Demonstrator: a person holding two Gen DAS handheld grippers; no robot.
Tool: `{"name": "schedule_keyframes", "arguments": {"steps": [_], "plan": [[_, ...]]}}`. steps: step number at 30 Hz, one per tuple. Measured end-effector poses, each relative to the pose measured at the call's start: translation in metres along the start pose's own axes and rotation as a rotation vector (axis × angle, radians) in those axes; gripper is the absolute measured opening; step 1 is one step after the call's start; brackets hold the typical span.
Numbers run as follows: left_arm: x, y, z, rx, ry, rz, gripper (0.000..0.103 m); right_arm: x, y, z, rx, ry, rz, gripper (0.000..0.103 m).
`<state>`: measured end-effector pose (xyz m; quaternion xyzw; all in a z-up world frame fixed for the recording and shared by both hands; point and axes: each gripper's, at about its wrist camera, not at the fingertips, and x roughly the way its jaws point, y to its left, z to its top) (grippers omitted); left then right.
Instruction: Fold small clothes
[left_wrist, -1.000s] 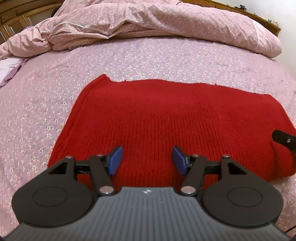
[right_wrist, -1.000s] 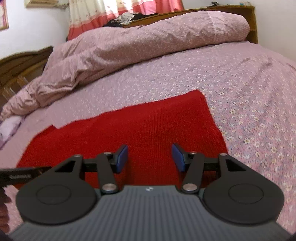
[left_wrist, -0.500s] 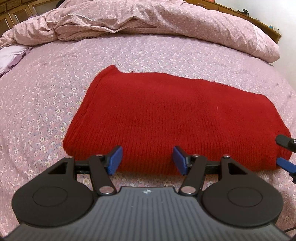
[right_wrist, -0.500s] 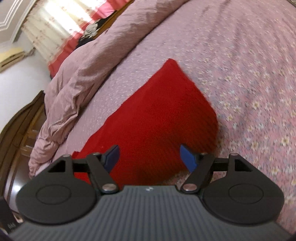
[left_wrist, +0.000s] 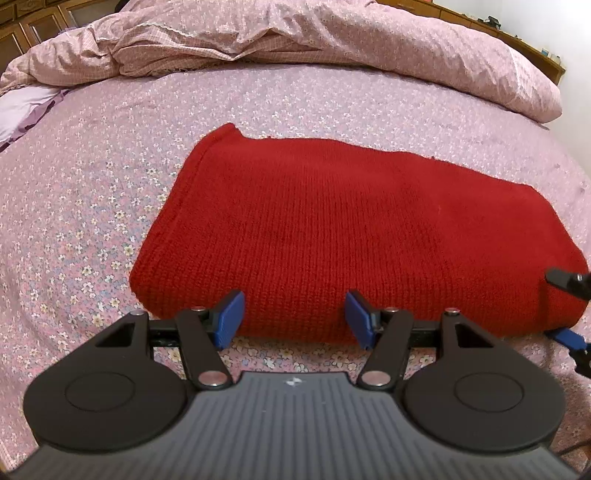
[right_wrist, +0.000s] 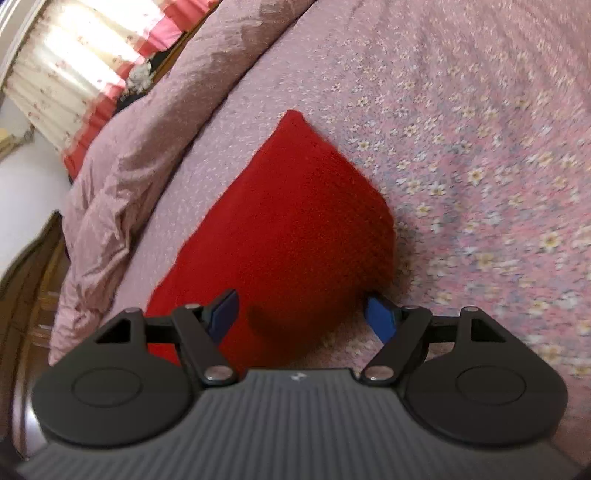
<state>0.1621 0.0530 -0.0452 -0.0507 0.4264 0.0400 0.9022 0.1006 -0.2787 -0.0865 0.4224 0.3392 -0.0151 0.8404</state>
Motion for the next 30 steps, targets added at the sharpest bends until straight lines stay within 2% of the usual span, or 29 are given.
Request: {"name": "schedule_keyframes", "arguments": {"steps": [10,16,24,30], "plan": [[0.012,-0.002,-0.001,0.007,0.021,0.012,0.067,0.029,-0.006,-0.005,-0.015,-0.099,0.129,0.076],[0.014,-0.004,-0.002,0.018,0.022,0.021,0.068,0.034,-0.019,0.01,0.088,-0.07,0.191,0.075],[0.011,-0.006,0.0,0.015,0.024,0.021,0.068,0.038,-0.02,0.012,0.102,-0.089,0.167,0.049],[0.002,0.007,0.002,-0.018,0.007,0.018,0.068,0.035,-0.003,0.015,-0.003,-0.113,0.142,0.039]]}}
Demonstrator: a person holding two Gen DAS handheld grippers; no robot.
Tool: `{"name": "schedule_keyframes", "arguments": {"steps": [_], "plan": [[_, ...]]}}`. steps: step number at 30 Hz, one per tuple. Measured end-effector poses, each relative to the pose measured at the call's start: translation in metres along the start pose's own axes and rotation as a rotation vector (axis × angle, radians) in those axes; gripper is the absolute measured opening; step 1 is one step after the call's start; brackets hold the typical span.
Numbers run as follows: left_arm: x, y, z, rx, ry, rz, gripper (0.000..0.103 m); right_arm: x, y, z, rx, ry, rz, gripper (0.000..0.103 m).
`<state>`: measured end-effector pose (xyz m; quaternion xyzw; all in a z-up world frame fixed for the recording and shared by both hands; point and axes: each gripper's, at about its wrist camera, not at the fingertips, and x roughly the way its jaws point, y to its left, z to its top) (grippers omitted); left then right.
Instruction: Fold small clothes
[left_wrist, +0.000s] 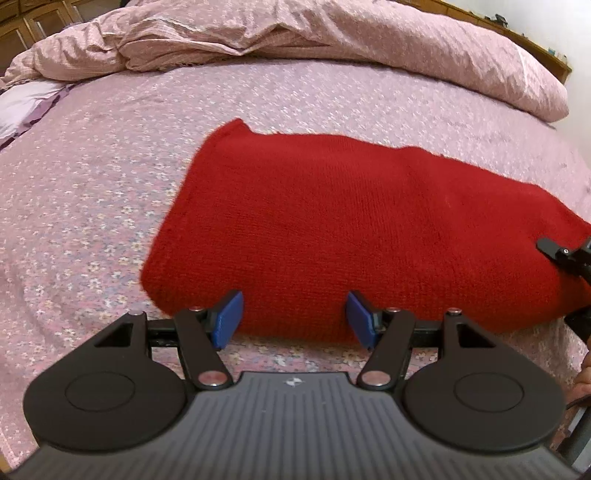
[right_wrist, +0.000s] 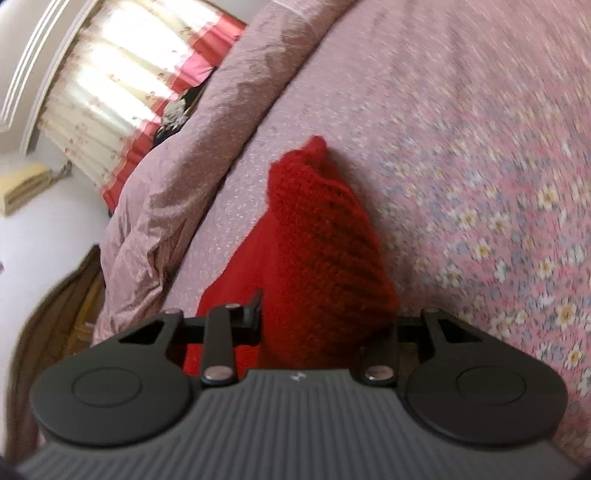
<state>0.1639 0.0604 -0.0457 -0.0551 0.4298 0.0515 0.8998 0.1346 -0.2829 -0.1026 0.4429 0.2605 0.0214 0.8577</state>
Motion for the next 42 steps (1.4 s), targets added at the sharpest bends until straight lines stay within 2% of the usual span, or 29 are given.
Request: {"name": "schedule_keyframes", "arguments": {"steps": [6,12,22,25,35,42], "plan": [[-0.004,0.022,0.003,-0.03,0.002,0.048,0.068,-0.006,0.029,0.005,-0.161,-0.038,0.012,0.036],[-0.012,0.049,0.005,-0.11,0.005,0.034,0.068,-0.01,0.066,0.009,-0.334,-0.061,0.042,0.034],[-0.022,0.083,0.023,-0.085,-0.05,0.115,0.068,-0.006,0.132,-0.001,-0.562,-0.053,0.091,0.033],[-0.016,0.093,0.027,-0.073,-0.039,0.134,0.068,-0.003,0.147,-0.009,-0.609,-0.042,0.111,0.033],[-0.011,0.126,0.028,-0.104,-0.024,0.134,0.068,0.009,0.201,-0.048,-0.749,-0.026,0.15,0.032],[-0.012,0.15,0.023,-0.153,-0.023,0.146,0.068,0.033,0.233,-0.098,-0.849,0.061,0.188,0.032]]}}
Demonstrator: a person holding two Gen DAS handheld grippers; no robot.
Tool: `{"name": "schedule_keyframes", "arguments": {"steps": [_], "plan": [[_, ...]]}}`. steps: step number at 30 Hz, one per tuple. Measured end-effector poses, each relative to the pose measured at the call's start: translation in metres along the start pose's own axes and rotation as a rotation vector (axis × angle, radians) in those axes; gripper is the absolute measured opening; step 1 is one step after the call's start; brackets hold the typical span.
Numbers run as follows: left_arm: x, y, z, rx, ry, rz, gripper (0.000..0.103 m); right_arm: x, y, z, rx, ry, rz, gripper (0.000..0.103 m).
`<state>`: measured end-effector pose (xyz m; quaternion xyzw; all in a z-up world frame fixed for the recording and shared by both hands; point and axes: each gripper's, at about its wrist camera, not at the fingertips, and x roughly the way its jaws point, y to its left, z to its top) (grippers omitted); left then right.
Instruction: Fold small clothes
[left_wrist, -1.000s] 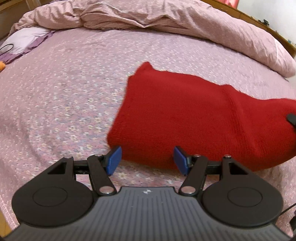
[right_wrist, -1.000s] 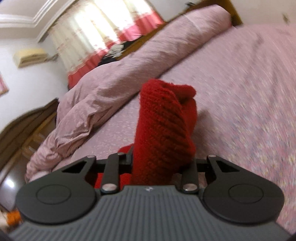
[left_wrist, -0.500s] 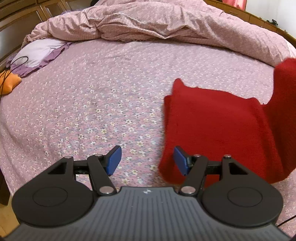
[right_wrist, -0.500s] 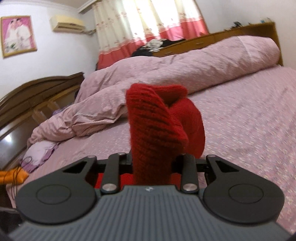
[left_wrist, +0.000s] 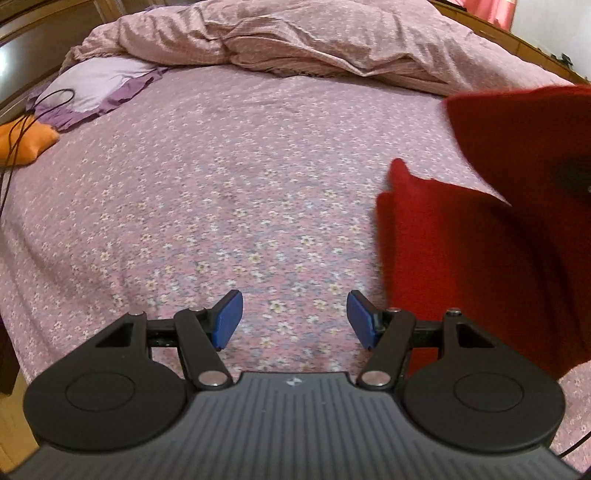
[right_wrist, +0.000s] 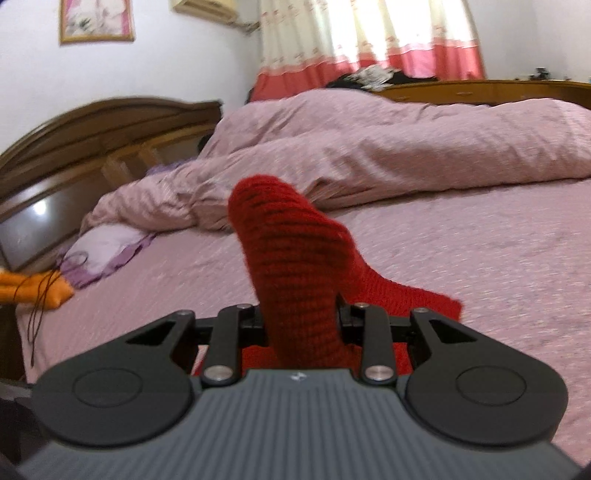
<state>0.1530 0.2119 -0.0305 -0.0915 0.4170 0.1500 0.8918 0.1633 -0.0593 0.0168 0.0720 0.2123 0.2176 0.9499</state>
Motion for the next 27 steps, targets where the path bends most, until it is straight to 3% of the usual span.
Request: {"name": "schedule_keyframes", "arguments": {"steps": [7,11,18,27], "plan": [[0.003,0.022,-0.004,-0.044,0.003,0.007,0.068,0.033,0.045,-0.033,-0.142,0.133,0.087,0.033],[0.003,0.029,-0.004,-0.057,-0.004,0.012,0.068,0.027,0.057,-0.046,-0.23,0.129,0.113,0.042],[-0.014,0.028,0.007,-0.075,-0.056,-0.018,0.068,0.009,0.05,-0.042,-0.15,0.131,0.178,0.056],[-0.05,0.006,0.03,-0.051,-0.129,-0.121,0.068,-0.027,0.038,-0.031,0.017,0.113,0.276,0.058]]}}
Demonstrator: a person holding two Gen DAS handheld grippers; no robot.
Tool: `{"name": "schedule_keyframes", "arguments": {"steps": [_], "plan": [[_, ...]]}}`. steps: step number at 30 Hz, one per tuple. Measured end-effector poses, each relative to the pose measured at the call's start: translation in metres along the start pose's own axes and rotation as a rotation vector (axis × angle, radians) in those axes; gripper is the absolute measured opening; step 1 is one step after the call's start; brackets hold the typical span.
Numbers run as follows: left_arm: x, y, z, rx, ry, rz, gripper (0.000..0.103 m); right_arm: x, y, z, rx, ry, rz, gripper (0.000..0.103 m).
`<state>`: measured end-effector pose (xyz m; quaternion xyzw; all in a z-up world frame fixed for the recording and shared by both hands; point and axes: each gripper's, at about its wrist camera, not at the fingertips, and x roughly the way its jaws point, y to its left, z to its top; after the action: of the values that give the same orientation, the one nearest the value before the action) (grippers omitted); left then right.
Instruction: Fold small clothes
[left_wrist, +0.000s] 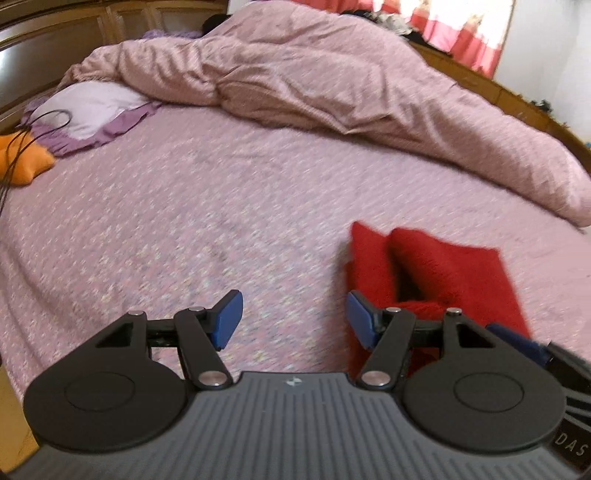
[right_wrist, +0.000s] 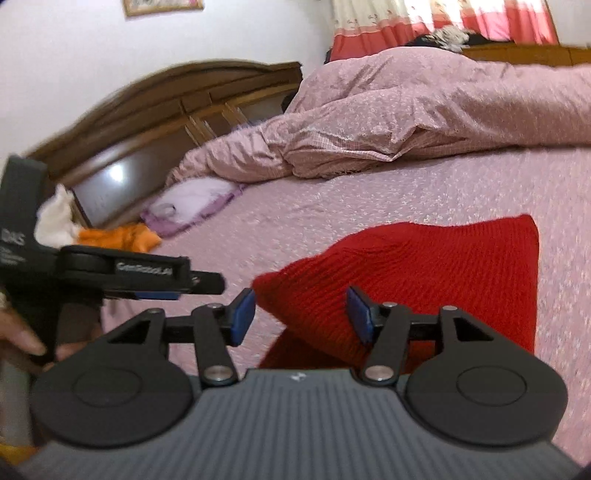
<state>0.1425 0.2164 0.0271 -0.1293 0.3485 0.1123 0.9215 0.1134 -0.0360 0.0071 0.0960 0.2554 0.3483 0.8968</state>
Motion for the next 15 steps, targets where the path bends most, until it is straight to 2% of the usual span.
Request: {"name": "schedule_keyframes", "arguments": {"steps": [5,9,12,15], "plan": [[-0.007,-0.026,0.014,0.014,-0.01,-0.104,0.068,-0.027,-0.018,0.01,0.12,-0.08,-0.028,0.058],[-0.002,-0.055,0.02,0.057,0.005,-0.164,0.068,-0.044,-0.046,0.019,0.288,-0.134,-0.058,0.059],[0.008,-0.072,0.018,0.08,0.032,-0.177,0.068,-0.053,-0.067,0.019,0.348,-0.169,-0.131,0.059],[0.025,-0.083,0.015,0.085,0.073,-0.152,0.068,-0.056,-0.086,0.014,0.411,-0.15,-0.175,0.059]]}}
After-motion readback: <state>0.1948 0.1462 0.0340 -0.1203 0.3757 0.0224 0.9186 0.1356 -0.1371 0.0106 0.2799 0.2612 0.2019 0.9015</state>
